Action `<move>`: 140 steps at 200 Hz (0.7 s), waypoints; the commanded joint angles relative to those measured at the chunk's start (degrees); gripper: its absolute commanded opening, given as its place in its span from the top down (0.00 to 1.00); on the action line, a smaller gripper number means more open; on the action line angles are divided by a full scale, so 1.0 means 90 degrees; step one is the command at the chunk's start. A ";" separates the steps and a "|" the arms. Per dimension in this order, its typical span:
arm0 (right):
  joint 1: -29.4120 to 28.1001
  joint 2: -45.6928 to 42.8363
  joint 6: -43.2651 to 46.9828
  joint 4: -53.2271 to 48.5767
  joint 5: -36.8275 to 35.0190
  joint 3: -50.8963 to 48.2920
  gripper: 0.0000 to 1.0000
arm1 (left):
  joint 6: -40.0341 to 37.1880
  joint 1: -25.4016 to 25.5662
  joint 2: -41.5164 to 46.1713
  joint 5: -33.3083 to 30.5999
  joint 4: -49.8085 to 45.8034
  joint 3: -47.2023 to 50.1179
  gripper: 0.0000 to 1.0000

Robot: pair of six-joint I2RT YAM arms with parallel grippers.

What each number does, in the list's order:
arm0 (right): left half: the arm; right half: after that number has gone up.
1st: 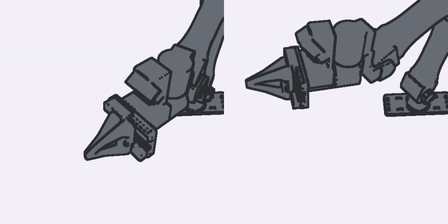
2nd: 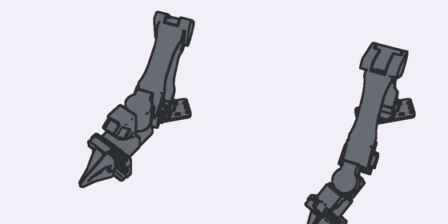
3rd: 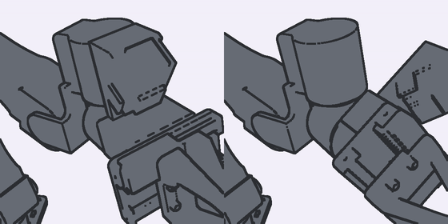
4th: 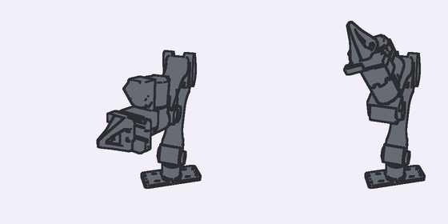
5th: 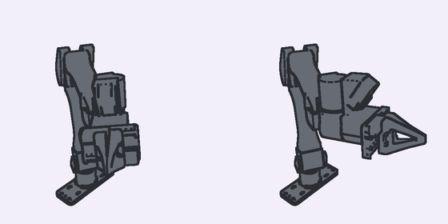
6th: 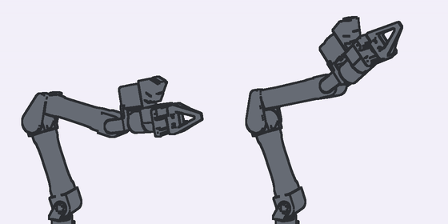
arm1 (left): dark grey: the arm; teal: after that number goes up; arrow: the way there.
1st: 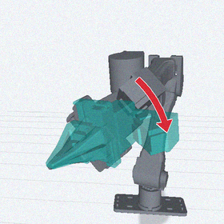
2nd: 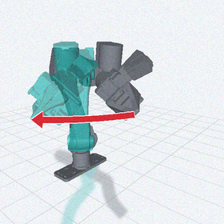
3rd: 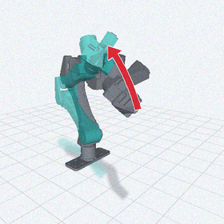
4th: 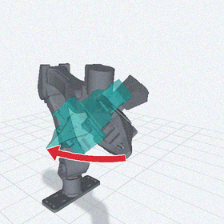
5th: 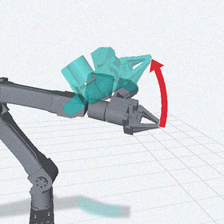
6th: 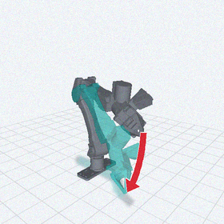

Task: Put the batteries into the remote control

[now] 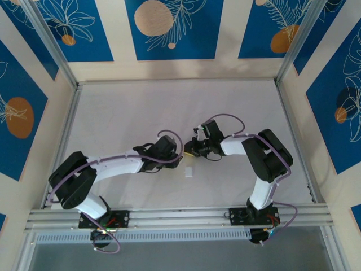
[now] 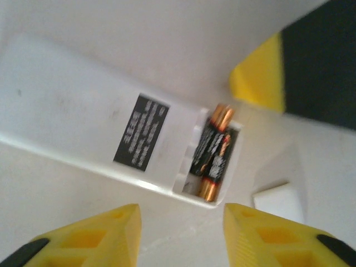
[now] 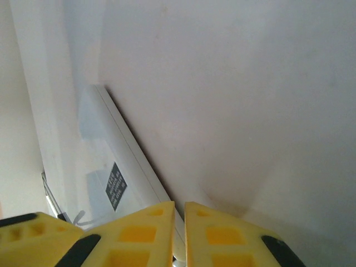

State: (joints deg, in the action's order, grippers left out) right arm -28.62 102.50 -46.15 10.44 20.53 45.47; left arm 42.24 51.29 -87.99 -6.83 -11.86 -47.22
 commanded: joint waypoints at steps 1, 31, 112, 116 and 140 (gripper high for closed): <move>0.0035 -0.0128 0.0249 -0.0357 0.0011 0.0273 0.85 | 0.0521 0.0046 -0.0104 0.0183 0.0241 0.0093 0.64; -0.0018 -0.0051 0.0313 -0.0462 0.0051 0.0434 0.88 | 0.0513 0.0024 -0.0260 0.0198 0.0266 0.0088 0.73; -0.0349 -0.0105 0.0284 -0.0495 -0.0070 0.0342 0.95 | 0.0507 -0.0053 -0.0515 0.0290 0.0523 0.0158 0.82; -0.0355 -0.0101 0.0284 -0.0496 -0.0074 0.0338 0.96 | 0.0514 -0.0063 -0.0520 0.0298 0.0535 0.0168 0.82; -0.0423 -0.0043 0.0209 -0.0401 -0.0046 0.0274 0.96 | 0.0517 -0.0083 -0.0517 0.0310 0.0597 0.0208 0.82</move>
State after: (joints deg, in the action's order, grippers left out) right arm -31.73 102.50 -44.40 7.42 19.92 48.42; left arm 46.22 51.11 -92.12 -4.80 -7.64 -46.30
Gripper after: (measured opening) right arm 0.063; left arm 0.183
